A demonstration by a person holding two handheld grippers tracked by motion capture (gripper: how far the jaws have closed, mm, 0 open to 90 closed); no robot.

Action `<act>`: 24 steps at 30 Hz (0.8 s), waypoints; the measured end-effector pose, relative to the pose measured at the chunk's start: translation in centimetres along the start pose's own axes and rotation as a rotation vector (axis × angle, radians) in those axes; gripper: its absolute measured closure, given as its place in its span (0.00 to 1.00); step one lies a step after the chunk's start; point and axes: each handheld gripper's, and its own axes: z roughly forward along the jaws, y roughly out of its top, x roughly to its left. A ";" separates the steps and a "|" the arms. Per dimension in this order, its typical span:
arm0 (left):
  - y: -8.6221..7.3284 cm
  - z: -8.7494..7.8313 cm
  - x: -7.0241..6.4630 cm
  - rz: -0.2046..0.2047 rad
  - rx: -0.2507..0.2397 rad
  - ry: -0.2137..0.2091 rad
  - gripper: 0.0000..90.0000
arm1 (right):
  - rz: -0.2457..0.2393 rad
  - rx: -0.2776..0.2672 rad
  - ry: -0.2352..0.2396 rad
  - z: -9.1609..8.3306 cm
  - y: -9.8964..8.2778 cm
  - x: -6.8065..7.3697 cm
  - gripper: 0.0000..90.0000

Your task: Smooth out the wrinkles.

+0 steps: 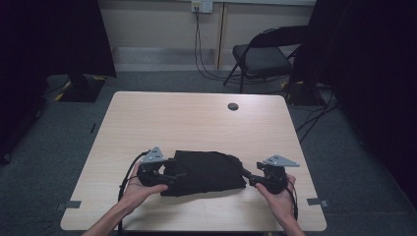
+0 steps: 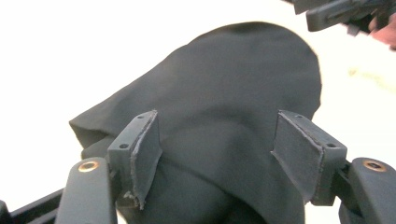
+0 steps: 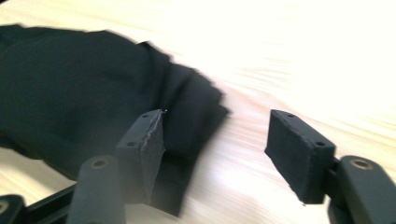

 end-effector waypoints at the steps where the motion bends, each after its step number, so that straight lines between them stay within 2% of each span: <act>1: -0.2 -0.6 0.2 -0.007 0.012 0.017 0.34 | 0.013 -0.003 -0.008 -0.3 -0.1 -0.5 0.38; 4: -1.7 -2.0 1.6 -0.059 0.065 0.078 0.34 | 0.039 0.018 -0.044 -1.1 -1.0 -2.1 0.35; 5: -1.7 -2.0 1.6 -0.059 0.065 0.078 0.34 | 0.044 0.025 -0.057 -1.3 -1.5 -2.6 0.34; 6: -3.1 -2.9 3.3 -0.107 0.108 0.136 0.34 | 0.043 0.041 -0.070 -1.5 -2.0 -3.2 0.34; 7: -3.1 -2.9 3.3 -0.107 0.108 0.136 0.34 | 0.043 0.041 -0.070 -1.5 -2.0 -3.2 0.34; 8: -4.0 -3.6 4.5 -0.138 0.141 0.176 0.34 | 0.026 0.066 -0.112 -1.7 -2.6 -4.1 0.33; 9: -4.0 -3.6 4.5 -0.138 0.141 0.176 0.34 | 0.026 0.066 -0.112 -1.7 -2.6 -4.1 0.33; 10: -4.5 -4.3 5.6 -0.158 0.156 0.238 0.34 | 0.051 0.102 -0.130 -1.4 -3.3 -5.5 0.33; 11: -4.5 -4.3 5.6 -0.158 0.156 0.238 0.34 | 0.051 0.102 -0.130 -1.4 -3.3 -5.5 0.33; 12: -4.8 -5.0 6.0 -0.146 0.159 0.284 0.34 | 0.073 0.122 -0.138 -1.1 -3.7 -6.3 0.31; 13: -4.8 -5.0 6.0 -0.146 0.159 0.284 0.34 | 0.073 0.122 -0.138 -1.1 -3.7 -6.3 0.31; 14: -5.6 -5.1 6.6 -0.095 0.175 0.343 0.34 | 0.098 0.152 -0.130 -0.6 -4.1 -6.9 0.24; 15: -6.0 -5.0 7.1 -0.136 0.201 0.342 0.33 | 0.087 0.177 -0.136 -0.4 -4.2 -7.0 0.22; 16: -6.5 -4.7 7.4 -0.153 0.233 0.347 0.31 | 0.066 0.173 -0.150 -0.2 -4.4 -6.9 0.21; 17: -7.0 -4.3 7.3 -0.098 0.238 0.375 0.29 | 0.043 0.168 -0.165 -0.1 -4.5 -6.8 0.21; 18: -7.2 -4.1 7.3 -0.074 0.215 0.368 0.23 | 0.018 0.163 -0.181 0.1 -4.6 -6.5 0.19; 19: -7.2 -4.1 7.3 -0.074 0.215 0.368 0.21 | -0.002 0.152 -0.190 0.3 -4.8 -6.3 0.16; 20: -7.5 -3.7 7.3 -0.075 0.179 0.378 0.19 | -0.006 0.133 -0.189 0.5 -4.9 -6.2 0.16; 21: -7.6 -3.6 7.2 -0.076 0.165 0.381 0.17 | -0.005 0.118 -0.189 0.6 -5.0 -6.1 0.16; 24: -7.6 -3.5 7.1 -0.085 0.163 0.391 0.16 | -0.004 0.118 -0.189 0.6 -5.0 -6.1 0.16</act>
